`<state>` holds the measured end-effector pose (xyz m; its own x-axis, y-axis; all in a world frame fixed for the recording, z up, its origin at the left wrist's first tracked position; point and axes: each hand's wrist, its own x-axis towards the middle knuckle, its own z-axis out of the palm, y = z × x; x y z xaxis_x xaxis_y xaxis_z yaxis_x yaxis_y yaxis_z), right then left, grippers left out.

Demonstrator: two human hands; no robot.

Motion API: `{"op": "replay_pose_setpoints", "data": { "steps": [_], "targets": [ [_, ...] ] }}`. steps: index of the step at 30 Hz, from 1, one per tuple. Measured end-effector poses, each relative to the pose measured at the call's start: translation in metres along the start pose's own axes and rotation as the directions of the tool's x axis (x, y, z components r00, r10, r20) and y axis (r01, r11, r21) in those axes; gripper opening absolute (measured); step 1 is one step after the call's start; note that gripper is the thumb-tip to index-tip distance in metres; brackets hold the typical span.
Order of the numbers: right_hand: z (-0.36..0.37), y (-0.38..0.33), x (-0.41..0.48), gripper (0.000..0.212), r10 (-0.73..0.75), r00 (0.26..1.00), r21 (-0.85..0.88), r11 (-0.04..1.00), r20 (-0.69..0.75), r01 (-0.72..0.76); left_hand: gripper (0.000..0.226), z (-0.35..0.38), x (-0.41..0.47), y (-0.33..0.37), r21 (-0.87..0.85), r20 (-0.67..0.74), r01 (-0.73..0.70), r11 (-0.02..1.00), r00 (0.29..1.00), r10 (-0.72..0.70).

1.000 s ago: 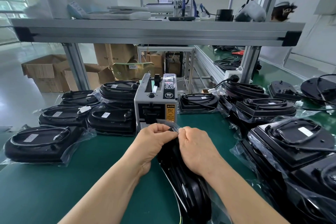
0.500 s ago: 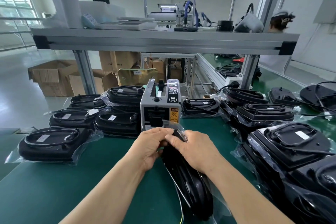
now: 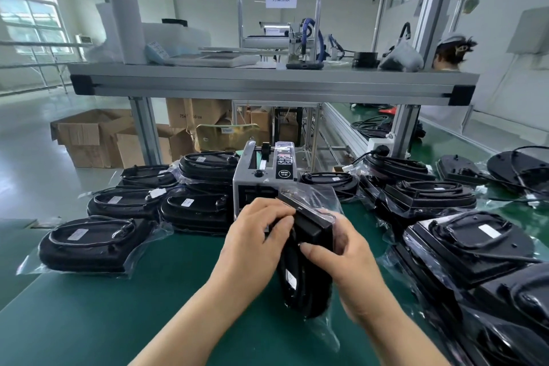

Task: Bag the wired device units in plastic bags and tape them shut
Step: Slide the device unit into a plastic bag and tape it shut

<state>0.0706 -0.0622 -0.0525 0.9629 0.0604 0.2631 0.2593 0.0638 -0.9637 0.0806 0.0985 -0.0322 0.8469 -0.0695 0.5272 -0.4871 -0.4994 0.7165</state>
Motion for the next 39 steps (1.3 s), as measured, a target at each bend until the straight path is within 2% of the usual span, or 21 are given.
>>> {"op": "replay_pose_setpoints", "data": {
  "steps": [2,5,7,11,13,14,15,17,18,20,23,33,39],
  "targets": [
    [-0.001,-0.001,-0.006,0.049,-0.009,0.997,0.019,1.000,-0.074,0.010,0.017,0.002,-0.006,0.003,0.003,0.012,-0.052,0.999,0.999,0.052],
    [-0.004,-0.006,-0.008,0.036,-0.067,0.987,-0.016,0.998,-0.147,0.066,0.018,0.004,-0.013,0.010,-0.005,0.029,-0.115,0.993,0.993,0.115],
    [-0.001,-0.012,-0.008,0.025,-0.091,0.983,-0.078,0.994,-0.161,0.079,0.018,0.007,-0.017,0.014,0.015,0.030,-0.148,0.989,0.989,0.147],
    [0.002,-0.011,-0.015,0.030,-0.169,0.939,-0.248,0.964,-0.298,0.095,0.021,0.009,-0.016,0.016,-0.031,0.011,-0.171,0.985,0.985,0.171],
    [0.000,-0.011,-0.018,0.034,-0.183,0.925,-0.269,0.959,-0.332,0.093,0.018,0.007,-0.008,0.007,-0.107,-0.118,-0.088,0.990,0.990,0.075],
    [-0.001,-0.011,-0.020,0.037,-0.175,0.925,-0.264,0.961,-0.337,0.085,0.014,0.005,0.000,-0.002,-0.163,-0.188,0.026,0.986,0.980,-0.057],
    [-0.003,-0.010,-0.021,0.037,-0.163,0.928,-0.250,0.965,-0.336,0.079,0.011,0.004,0.010,-0.014,-0.245,-0.219,0.179,0.953,0.947,-0.234],
    [-0.005,-0.010,-0.021,0.037,-0.135,0.938,-0.216,0.974,-0.319,0.067,0.010,0.002,0.032,-0.042,-0.439,-0.139,0.471,0.766,0.806,-0.575],
    [-0.005,-0.010,-0.021,0.040,-0.131,0.942,-0.210,0.975,-0.309,0.066,0.010,0.003,0.041,-0.055,-0.506,-0.068,0.563,0.654,0.730,-0.680],
    [-0.004,-0.011,-0.021,0.041,-0.144,0.943,-0.211,0.974,-0.299,0.082,0.012,0.009,0.055,-0.076,-0.565,0.032,0.665,0.489,0.610,-0.792],
    [-0.001,-0.012,-0.019,0.032,-0.169,0.940,-0.203,0.973,-0.295,0.111,0.020,0.022,0.071,-0.090,-0.595,0.111,0.720,0.356,0.513,-0.851],
    [-0.002,-0.006,-0.022,0.033,-0.179,0.947,-0.173,0.975,-0.266,0.136,0.011,0.038,0.104,-0.088,-0.697,0.230,0.707,0.116,0.374,-0.899],
    [-0.003,-0.006,-0.026,0.034,-0.175,0.945,-0.129,0.981,-0.275,0.144,0.011,0.041,0.099,-0.090,-0.724,0.217,0.683,0.094,0.355,-0.909]
  ]
}}
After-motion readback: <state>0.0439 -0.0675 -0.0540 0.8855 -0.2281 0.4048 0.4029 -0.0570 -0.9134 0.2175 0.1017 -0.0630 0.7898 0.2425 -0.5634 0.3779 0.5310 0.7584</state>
